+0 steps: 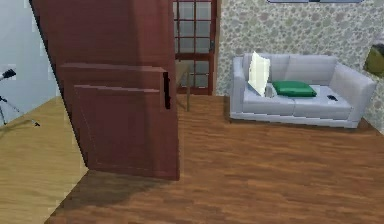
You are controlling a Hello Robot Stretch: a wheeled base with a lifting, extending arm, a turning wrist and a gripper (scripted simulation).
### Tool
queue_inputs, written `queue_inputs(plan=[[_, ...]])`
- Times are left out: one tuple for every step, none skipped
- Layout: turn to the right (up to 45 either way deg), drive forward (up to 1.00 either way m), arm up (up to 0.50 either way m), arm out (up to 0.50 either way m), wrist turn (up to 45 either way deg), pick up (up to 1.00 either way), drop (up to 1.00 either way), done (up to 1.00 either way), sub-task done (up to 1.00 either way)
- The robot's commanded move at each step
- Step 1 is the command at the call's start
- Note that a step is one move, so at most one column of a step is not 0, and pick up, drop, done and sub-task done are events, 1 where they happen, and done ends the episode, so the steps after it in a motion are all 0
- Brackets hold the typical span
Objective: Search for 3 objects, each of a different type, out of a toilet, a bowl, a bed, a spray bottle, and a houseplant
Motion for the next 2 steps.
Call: queue_inputs(plan=[[0.0,0.35,0.0,0.0,0.0,0.0,0.0,0.0,0.0],[-45.0,0.0,0.0,0.0,0.0,0.0,0.0,0.0,0.0]])
